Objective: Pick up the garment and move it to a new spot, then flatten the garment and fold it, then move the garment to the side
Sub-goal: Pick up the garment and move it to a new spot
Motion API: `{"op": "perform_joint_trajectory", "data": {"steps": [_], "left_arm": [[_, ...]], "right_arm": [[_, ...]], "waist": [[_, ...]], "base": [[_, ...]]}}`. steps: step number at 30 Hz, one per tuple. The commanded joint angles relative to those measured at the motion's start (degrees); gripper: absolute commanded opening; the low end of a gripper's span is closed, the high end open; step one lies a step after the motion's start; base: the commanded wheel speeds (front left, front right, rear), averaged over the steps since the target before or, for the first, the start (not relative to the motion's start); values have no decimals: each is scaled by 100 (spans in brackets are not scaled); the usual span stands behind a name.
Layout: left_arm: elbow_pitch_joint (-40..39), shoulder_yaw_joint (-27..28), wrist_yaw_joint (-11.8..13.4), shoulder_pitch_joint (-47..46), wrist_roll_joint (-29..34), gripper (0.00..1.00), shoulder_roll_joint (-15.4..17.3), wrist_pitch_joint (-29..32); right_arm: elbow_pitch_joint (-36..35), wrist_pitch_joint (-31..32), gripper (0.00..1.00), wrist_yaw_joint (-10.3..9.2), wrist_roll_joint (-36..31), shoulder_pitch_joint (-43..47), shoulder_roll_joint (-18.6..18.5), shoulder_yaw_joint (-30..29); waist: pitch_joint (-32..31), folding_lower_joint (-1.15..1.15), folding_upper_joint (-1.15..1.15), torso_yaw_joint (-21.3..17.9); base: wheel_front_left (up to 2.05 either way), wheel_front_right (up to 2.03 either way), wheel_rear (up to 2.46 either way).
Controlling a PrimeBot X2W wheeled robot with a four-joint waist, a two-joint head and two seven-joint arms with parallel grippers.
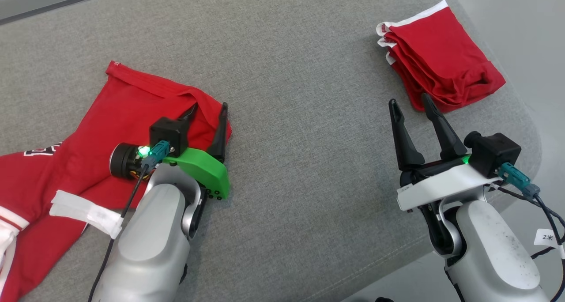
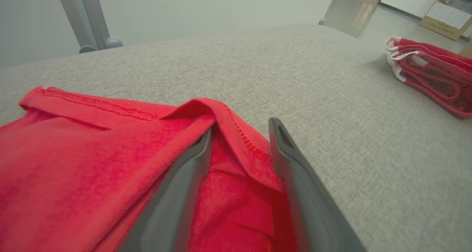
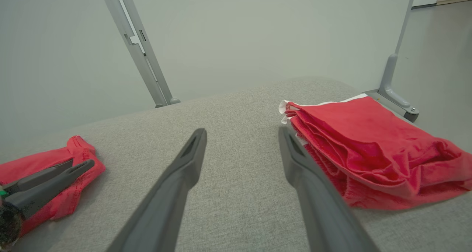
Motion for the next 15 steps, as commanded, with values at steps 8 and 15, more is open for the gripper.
{"op": "perform_joint_trajectory", "data": {"steps": [8,15], "left_arm": [[-556,183,247,314,-302,100,-13,-180],[-1562,844,508,904,-306,100,175,-187]], "right_arm": [[64,-31,100,-6,-161,85,-200,-176],[105,-32,100,-6,-380,247,-334,-373]], "waist": [[-504,0,0,612],[-868,0,0,1192]], "base": [[0,0,0],[0,0,0]]}}
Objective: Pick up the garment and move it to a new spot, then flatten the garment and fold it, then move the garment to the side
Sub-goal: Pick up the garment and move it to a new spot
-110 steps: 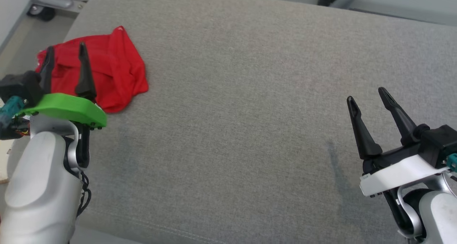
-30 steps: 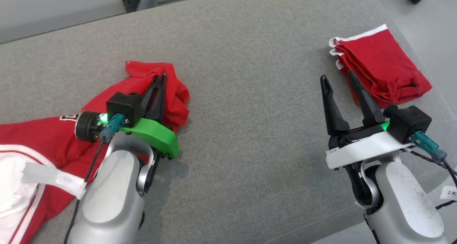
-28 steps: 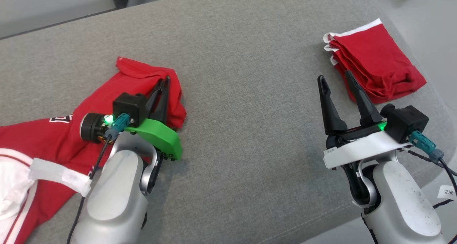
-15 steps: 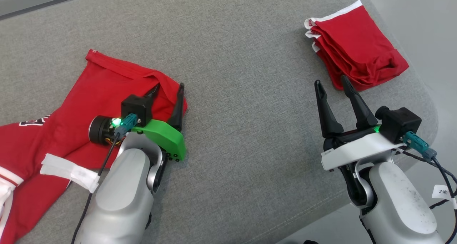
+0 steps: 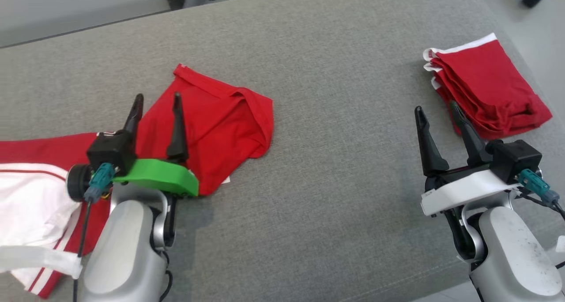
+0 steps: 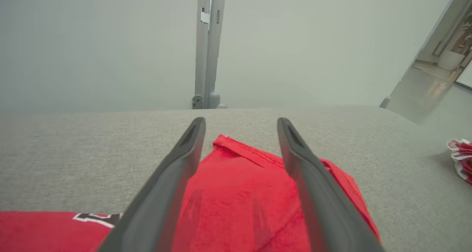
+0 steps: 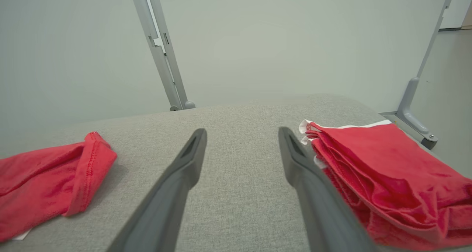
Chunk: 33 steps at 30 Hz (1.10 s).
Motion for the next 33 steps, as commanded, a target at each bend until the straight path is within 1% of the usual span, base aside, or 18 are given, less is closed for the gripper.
{"op": "perform_joint_trajectory", "data": {"steps": [1,5,11,18,26,33], "left_arm": [[-118,91,44,145,-6,100,53,-37],[-527,446,183,566,28,100,218,-39],[-935,750,272,1166,37,100,399,-39],[-1219,720,260,1781,31,100,495,13],[-1554,624,357,2389,39,100,554,254],[-1653,575,370,2589,-22,100,578,379]], "right_arm": [[-4,-24,100,-7,-58,95,-53,-38],[-45,8,100,-6,-100,218,-97,-68],[-97,65,100,-6,-156,408,-148,-96],[-126,149,100,-7,-158,742,-165,-100],[-220,271,100,-6,-157,1115,-140,-113],[-313,325,100,-6,-146,1233,-118,-197]], "waist": [[-385,0,0,454],[-569,0,0,705],[-819,0,0,924],[-1166,0,0,1018],[-1541,0,0,964],[-1612,0,0,937]], "base": [[0,0,0],[0,0,0],[0,0,0],[0,0,0],[0,0,0],[0,0,0]]}}
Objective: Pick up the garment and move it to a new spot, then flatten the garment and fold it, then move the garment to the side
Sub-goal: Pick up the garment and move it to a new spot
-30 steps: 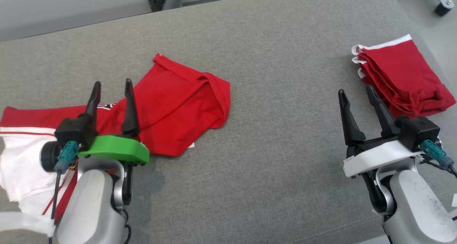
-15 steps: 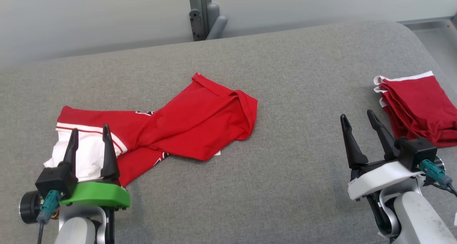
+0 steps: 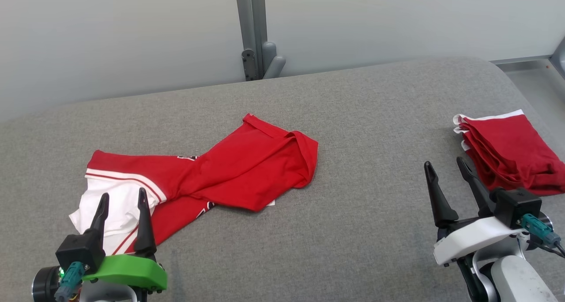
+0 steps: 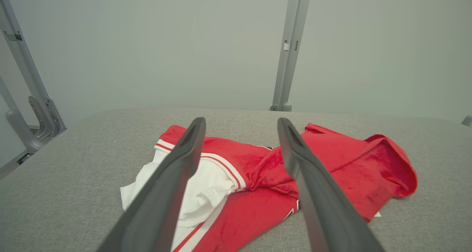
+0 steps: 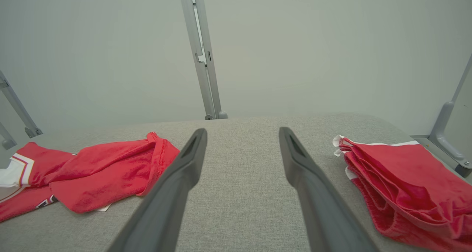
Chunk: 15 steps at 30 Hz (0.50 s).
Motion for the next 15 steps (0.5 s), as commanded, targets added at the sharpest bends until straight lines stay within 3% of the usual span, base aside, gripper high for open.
{"op": "perform_joint_trajectory", "data": {"steps": [1,15], "left_arm": [[-27,0,22,85,-35,100,46,26],[-50,-68,52,72,-32,100,110,75]], "right_arm": [[-27,2,100,-7,5,72,4,-19],[-79,44,100,-8,27,39,38,-40]], "waist": [[4,0,0,0],[33,0,0,18]], "base": [[0,0,0],[0,0,0]]}}
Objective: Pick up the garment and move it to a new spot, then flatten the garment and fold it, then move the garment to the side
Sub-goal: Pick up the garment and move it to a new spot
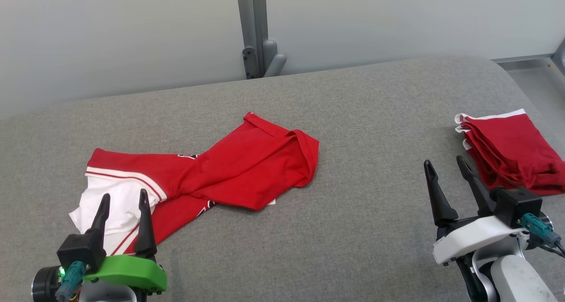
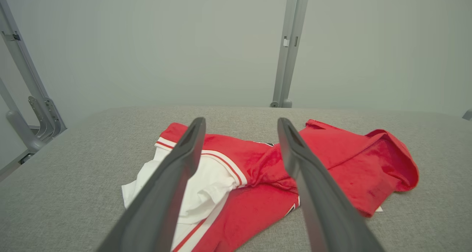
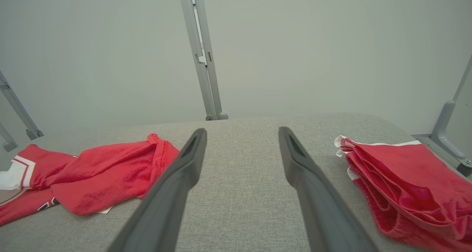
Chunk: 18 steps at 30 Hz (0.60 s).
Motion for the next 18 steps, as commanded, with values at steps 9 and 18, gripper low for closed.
{"op": "perform_joint_trajectory", "data": {"steps": [9,18], "left_arm": [[19,-46,60,6,-6,100,60,3],[-21,-130,32,-203,-12,100,48,-8]], "right_arm": [[40,-4,100,-7,69,1,1,14],[95,69,100,-7,148,-195,-71,45]], "waist": [[27,0,0,0],[144,0,0,260]], "base": [[0,0,0],[0,0,0]]}}
